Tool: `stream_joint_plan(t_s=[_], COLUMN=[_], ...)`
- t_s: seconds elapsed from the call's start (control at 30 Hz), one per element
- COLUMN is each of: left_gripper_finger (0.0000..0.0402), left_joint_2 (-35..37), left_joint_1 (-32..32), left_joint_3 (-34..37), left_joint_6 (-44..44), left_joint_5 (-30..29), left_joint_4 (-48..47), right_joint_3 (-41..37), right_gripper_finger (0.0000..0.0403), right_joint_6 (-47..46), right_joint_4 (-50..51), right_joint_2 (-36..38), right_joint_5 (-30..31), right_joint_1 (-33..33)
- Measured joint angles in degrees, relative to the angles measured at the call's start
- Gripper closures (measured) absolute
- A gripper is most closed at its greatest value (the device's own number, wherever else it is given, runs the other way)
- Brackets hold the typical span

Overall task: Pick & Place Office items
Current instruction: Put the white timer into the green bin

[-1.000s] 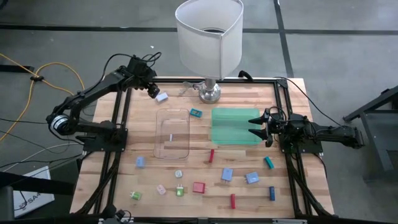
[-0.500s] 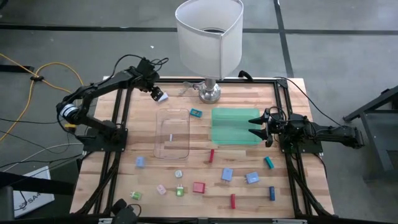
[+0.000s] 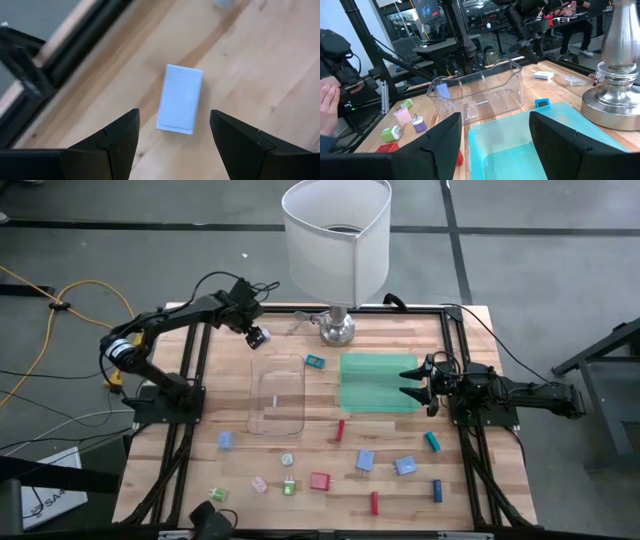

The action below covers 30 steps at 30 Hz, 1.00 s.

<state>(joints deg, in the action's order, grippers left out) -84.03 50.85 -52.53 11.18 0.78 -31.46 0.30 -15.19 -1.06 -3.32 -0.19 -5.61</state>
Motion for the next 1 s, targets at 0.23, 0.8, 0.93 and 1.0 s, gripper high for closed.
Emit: stream_joint_plan(t_s=[0.23, 0.8, 0.93, 1.0], left_gripper_finger=[0.0167, 0.0167, 0.0167, 0.0167], left_joint_2=[-2.04, -2.05, -2.05, -2.05], left_joint_1=[-1.19, 4.32, 3.54, 3.1], left_joint_3=[0.02, 0.22, 0.21, 0.21], left_joint_6=[0.06, 2.74, 4.15, 4.84], left_joint_5=[-1.09, 6.13, 4.53, 3.33], left_joint_4=[-0.74, -4.58, -4.55, -4.54], right_joint_3=[0.02, 0.01, 0.01, 0.02], right_gripper_finger=[0.0182, 0.0182, 0.0182, 0.0182], right_joint_6=[-0.01, 0.0, 0.0, 0.01], right_joint_4=[0.0, 0.0, -0.02, -0.02], right_joint_2=[0.01, 0.01, 0.01, 0.01], right_joint_5=[0.0, 0.0, 0.0, 0.0], right_joint_1=[0.0, 0.0, -0.01, 0.0])
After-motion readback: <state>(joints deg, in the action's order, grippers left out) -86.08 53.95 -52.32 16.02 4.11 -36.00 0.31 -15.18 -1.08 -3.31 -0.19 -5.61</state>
